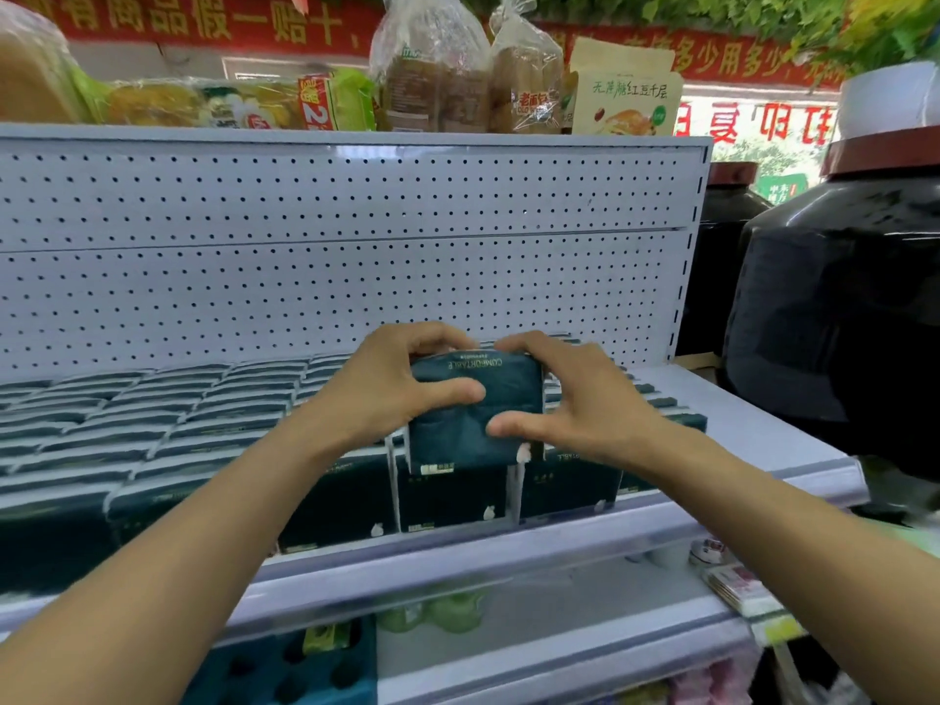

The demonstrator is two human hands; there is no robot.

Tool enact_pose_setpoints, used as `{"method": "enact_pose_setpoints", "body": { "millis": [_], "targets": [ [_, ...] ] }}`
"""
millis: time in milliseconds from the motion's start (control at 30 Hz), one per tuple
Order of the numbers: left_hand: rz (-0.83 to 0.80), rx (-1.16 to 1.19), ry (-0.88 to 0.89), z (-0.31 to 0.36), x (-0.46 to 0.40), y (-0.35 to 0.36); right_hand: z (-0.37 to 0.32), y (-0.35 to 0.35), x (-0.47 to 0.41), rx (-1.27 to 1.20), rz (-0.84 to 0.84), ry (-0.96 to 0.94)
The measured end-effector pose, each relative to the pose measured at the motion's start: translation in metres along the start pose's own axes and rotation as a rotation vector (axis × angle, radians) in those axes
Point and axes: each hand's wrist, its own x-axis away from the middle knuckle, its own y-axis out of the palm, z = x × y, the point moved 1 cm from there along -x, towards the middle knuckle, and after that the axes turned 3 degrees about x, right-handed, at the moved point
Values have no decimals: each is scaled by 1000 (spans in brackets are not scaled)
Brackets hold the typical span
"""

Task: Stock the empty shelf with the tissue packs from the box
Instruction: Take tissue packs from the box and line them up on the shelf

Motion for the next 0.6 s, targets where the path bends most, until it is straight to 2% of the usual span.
{"method": "enact_pose_setpoints", "body": {
  "millis": [167, 300, 367, 600],
  "targets": [
    [-6, -230, -29, -27, 29, 1, -13, 24, 3, 262, -133, -64],
    [5, -582, 141, -51, 42, 11, -13, 42, 4, 464, -204, -130],
    [39, -779, 224, -61, 46, 15, -7, 51, 6, 514, -198, -166],
    [37, -1102, 266, -82, 56, 31, 0, 64, 12, 591, -70, -180]
  ]
}}
